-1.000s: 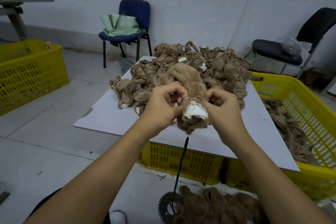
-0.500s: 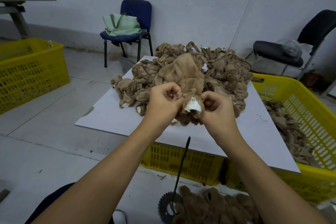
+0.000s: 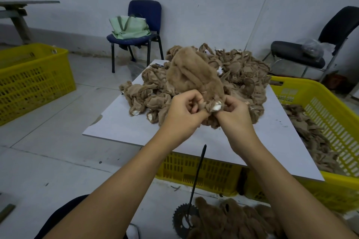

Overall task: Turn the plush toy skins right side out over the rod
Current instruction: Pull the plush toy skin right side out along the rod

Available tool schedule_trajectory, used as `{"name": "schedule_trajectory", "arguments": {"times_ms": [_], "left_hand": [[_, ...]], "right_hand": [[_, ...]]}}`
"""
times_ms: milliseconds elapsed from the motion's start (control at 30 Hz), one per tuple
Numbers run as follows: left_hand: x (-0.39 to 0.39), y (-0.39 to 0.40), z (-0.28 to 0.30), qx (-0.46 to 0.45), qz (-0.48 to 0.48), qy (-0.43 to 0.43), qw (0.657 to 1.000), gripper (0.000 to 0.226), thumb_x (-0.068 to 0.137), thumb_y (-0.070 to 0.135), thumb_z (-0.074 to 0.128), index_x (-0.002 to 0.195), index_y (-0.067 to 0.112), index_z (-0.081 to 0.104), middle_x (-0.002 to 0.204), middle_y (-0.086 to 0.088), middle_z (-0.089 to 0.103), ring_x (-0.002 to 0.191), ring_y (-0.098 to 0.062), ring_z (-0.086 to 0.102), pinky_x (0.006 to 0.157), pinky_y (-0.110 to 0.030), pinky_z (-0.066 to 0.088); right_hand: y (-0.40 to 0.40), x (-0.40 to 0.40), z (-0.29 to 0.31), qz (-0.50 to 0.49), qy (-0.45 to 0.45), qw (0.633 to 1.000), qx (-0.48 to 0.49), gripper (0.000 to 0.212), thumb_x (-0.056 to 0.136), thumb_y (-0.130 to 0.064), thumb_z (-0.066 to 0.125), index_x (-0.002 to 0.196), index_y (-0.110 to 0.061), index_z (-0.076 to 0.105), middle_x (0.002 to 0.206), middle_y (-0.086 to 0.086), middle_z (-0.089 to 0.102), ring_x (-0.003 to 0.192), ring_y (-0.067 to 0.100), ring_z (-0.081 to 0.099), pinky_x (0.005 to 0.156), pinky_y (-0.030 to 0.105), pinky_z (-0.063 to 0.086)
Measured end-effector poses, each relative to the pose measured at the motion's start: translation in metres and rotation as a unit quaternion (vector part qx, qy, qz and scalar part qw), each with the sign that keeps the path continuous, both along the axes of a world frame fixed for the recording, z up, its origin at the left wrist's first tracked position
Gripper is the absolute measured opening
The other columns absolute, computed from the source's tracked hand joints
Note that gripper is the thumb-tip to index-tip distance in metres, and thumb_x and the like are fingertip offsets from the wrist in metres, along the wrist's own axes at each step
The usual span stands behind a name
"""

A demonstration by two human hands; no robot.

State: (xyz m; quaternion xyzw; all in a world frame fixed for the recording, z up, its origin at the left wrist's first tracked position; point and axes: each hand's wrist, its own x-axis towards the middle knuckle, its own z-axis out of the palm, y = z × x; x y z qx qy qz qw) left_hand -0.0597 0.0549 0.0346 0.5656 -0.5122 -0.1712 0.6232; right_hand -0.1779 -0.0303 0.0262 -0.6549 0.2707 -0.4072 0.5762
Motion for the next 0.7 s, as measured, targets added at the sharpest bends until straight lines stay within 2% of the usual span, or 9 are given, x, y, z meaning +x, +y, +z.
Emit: {"name": "schedule_trajectory", "arguments": {"times_ms": [67, 133, 233, 300, 333, 433, 533, 633, 700], "left_hand": [[0.008, -0.003, 0.002, -0.012, 0.032, 0.040, 0.999, 0.031, 0.084, -0.005, 0.071, 0.068, 0.011, 0.049, 0.057, -0.004, 0.040, 0.054, -0.018, 0.042, 0.047, -0.033, 0.045], [0.016, -0.006, 0.001, -0.023, 0.075, 0.069, 0.995, 0.034, 0.080, -0.011, 0.067, 0.064, 0.012, 0.047, 0.057, -0.002, 0.041, 0.055, -0.014, 0.042, 0.049, -0.024, 0.040], [0.019, -0.011, -0.006, 0.008, 0.121, 0.097, 0.988, 0.046, 0.077, -0.016, 0.059, 0.054, 0.017, 0.037, 0.050, 0.002, 0.034, 0.050, -0.015, 0.036, 0.045, -0.032, 0.038], [0.018, -0.012, -0.013, 0.039, 0.126, 0.127, 0.983, 0.039, 0.076, -0.015, 0.057, 0.052, 0.009, 0.039, 0.050, -0.006, 0.038, 0.051, -0.022, 0.039, 0.043, -0.045, 0.042], [0.017, -0.012, -0.015, 0.053, 0.122, 0.126, 0.983, 0.029, 0.075, -0.011, 0.059, 0.055, 0.001, 0.042, 0.052, -0.011, 0.041, 0.052, -0.024, 0.042, 0.045, -0.046, 0.043], [0.014, -0.012, -0.013, 0.070, 0.096, 0.142, 0.983, 0.017, 0.078, -0.003, 0.062, 0.069, -0.011, 0.051, 0.061, -0.018, 0.053, 0.056, -0.025, 0.052, 0.051, -0.042, 0.046], [0.015, -0.010, -0.009, 0.068, 0.070, 0.174, 0.980, 0.017, 0.082, 0.001, 0.062, 0.070, -0.007, 0.053, 0.062, -0.013, 0.052, 0.058, -0.023, 0.052, 0.054, -0.034, 0.045], [0.015, -0.006, -0.002, 0.065, 0.018, 0.196, 0.978, 0.019, 0.077, 0.009, 0.063, 0.060, 0.010, 0.055, 0.058, -0.006, 0.050, 0.056, -0.019, 0.051, 0.050, -0.029, 0.043], [0.014, -0.003, 0.004, 0.065, -0.027, 0.213, 0.975, 0.013, 0.071, 0.011, 0.061, 0.062, 0.014, 0.053, 0.065, -0.007, 0.048, 0.063, -0.019, 0.050, 0.052, -0.025, 0.042]], "right_hand": [[-0.001, -0.003, 0.005, 0.079, -0.010, 0.997, 0.013, 0.007, 0.092, -0.002, 0.064, 0.097, -0.003, 0.068, 0.078, 0.010, 0.069, 0.068, 0.016, 0.064, 0.058, 0.025, 0.049], [-0.001, -0.008, 0.008, 0.163, 0.004, 0.986, 0.019, 0.022, 0.091, 0.003, 0.065, 0.111, -0.006, 0.066, 0.090, 0.008, 0.073, 0.080, 0.018, 0.069, 0.070, 0.023, 0.053], [0.002, -0.011, 0.012, 0.218, 0.067, 0.973, -0.021, 0.031, 0.086, 0.010, 0.068, 0.112, -0.005, 0.064, 0.096, 0.013, 0.076, 0.092, 0.023, 0.074, 0.082, 0.025, 0.057], [0.005, -0.011, 0.013, 0.206, 0.068, 0.975, -0.041, 0.019, 0.084, 0.005, 0.072, 0.101, -0.004, 0.066, 0.088, 0.016, 0.076, 0.085, 0.027, 0.075, 0.078, 0.028, 0.059], [0.006, -0.011, 0.014, 0.185, 0.063, 0.979, -0.056, 0.014, 0.084, 0.003, 0.073, 0.094, -0.004, 0.066, 0.083, 0.017, 0.076, 0.081, 0.028, 0.075, 0.076, 0.031, 0.061], [0.004, -0.012, 0.014, 0.144, 0.076, 0.981, -0.105, 0.018, 0.078, -0.004, 0.080, 0.088, -0.009, 0.066, 0.076, 0.017, 0.075, 0.079, 0.030, 0.075, 0.075, 0.039, 0.062], [0.000, -0.017, 0.016, 0.161, 0.069, 0.979, -0.109, 0.031, 0.067, -0.016, 0.087, 0.091, -0.017, 0.068, 0.079, 0.010, 0.077, 0.082, 0.024, 0.076, 0.073, 0.028, 0.060], [-0.004, -0.020, 0.017, 0.160, 0.055, 0.980, -0.107, 0.032, 0.067, -0.011, 0.087, 0.092, -0.016, 0.067, 0.080, 0.006, 0.077, 0.081, 0.020, 0.076, 0.073, 0.022, 0.058], [-0.006, -0.023, 0.019, 0.163, 0.046, 0.981, -0.095, 0.034, 0.066, -0.012, 0.086, 0.095, -0.014, 0.066, 0.080, 0.005, 0.077, 0.081, 0.020, 0.076, 0.074, 0.020, 0.058]]}}
